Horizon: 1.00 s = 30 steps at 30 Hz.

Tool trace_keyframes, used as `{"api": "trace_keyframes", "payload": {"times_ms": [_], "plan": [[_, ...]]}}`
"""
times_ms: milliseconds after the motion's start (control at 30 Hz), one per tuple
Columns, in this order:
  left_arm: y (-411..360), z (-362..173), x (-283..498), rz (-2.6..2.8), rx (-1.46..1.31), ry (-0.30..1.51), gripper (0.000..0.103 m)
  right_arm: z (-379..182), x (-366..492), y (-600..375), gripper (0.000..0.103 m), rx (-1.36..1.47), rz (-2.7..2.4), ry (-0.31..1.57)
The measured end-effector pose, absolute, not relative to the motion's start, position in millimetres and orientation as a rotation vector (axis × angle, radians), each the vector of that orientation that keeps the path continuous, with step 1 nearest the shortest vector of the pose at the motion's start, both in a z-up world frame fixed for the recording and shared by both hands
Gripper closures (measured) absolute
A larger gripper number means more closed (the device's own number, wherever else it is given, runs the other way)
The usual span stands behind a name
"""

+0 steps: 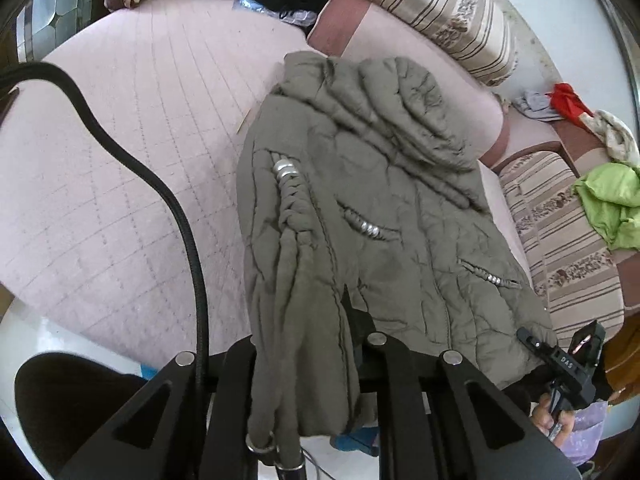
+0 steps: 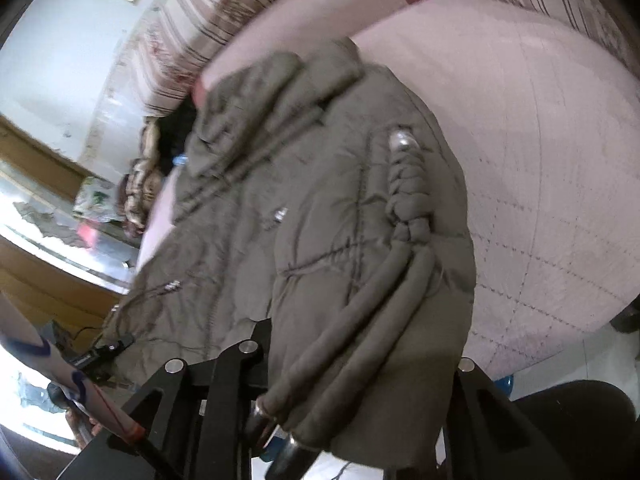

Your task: Fold large clothes

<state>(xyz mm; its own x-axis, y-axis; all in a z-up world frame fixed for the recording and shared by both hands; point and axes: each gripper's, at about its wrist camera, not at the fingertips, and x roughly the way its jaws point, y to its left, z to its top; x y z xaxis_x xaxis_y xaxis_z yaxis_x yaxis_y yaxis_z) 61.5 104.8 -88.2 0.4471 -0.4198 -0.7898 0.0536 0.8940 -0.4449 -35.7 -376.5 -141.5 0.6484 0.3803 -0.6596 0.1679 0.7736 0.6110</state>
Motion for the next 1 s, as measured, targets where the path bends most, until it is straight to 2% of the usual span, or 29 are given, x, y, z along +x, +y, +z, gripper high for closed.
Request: {"api": "trace_keyframes", "payload": {"times_ms": [233, 433, 700, 1000], "plan": [[111.8, -68.3, 32.9, -0.31, -0.362, 1.037, 0.089, -114.4, -70.1, -371.3, 0.077, 0.654, 0.183, 0.878], [111.7, -51.4, 53.5, -0.296, -0.396, 1.001, 0.089, -88.1, -59.6, -364.2, 0.077, 0.604, 0.203, 0.846], [95.4, 3.6, 109.4, -0.267, -0.374, 0.888, 0.088, -22.8, 0.2, -350.0, 0.077, 0.483, 0.19, 0.718], [65.6, 52.5, 198.5, -0.208, -0.32, 0.807, 0.088, 27.9, 90.3, -365.3, 0.078, 0.479, 0.139, 0.637]]}}
